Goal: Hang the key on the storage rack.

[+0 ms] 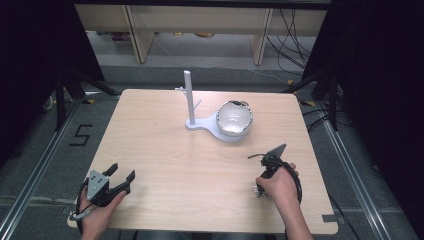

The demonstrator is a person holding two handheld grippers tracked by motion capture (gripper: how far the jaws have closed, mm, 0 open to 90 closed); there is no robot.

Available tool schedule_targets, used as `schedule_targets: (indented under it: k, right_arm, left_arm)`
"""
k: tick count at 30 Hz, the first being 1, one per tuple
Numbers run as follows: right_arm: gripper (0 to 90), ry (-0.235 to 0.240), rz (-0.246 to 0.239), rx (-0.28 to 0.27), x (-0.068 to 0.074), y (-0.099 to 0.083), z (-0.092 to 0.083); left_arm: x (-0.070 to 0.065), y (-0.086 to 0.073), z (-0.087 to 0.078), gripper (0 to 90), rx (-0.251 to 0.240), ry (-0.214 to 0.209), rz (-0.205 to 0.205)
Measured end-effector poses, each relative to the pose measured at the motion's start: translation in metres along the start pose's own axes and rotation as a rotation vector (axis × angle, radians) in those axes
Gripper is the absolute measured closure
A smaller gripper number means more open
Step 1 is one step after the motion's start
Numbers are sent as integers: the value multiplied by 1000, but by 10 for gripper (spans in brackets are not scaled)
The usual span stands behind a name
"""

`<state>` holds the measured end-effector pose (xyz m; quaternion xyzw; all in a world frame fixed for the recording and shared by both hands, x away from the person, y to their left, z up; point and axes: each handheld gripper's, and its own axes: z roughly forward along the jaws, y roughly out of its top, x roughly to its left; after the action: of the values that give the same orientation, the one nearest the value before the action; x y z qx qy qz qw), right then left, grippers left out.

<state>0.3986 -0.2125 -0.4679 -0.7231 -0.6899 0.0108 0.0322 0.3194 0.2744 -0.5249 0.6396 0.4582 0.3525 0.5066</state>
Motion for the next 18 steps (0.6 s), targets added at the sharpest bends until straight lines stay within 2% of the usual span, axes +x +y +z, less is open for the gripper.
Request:
schedule_targets:
  k: [2, 3, 5, 8, 10, 11, 12, 13, 14, 15, 16, 17, 18]
  right_arm:
    - [586, -5, -32, -4, -2, 0, 0]
    - [591, 7, -50, -28, -3, -1, 1]
    - [608, -2, -154, -10, -9, 0, 0]
    - [644, -30, -221, -4, -13, 0, -1]
    - [654, -44, -244, -18, -15, 0, 0]
    - [659, -41, -255, -8, -16, 1, -1]
    - [661, -33, -244, 17, -16, 2, -2]
    - [663, -34, -241, 18, -16, 3, -2]
    - [664, -42, -237, 15, -18, 3, -3]
    - [664, -44, -253, -17, -21, 3, -1]
    - [663, -40, -217, 4, -21, 5, -3]
    - [665, -30, -210, 7, -23, 6, -5]
    - [666, -32, -194, -16, -24, 6, -6]
  left_arm:
    - [1, 0, -1, 299, 6, 2, 2]
    - [1, 0, -1, 298, 4, 3, -4]
    - [1, 0, -1, 298, -7, -4, -6]
    - [1, 0, -1, 298, 4, 2, -4]
    - [0, 0, -1, 298, 3, 2, -4]
    - [0, 0, -1, 298, 3, 2, -5]
    - [0, 0, -1, 298, 5, 2, -3]
    - [0, 0, -1, 298, 6, 2, -2]
    - [1, 0, -1, 298, 7, 1, 0]
    - [0, 0, -1, 298, 8, 1, -2]
    - [1, 0, -1, 298, 0, -4, -4]
    - [1, 0, -1, 298, -2, -5, -5]
    - [1, 0, -1, 298, -4, -6, -6]
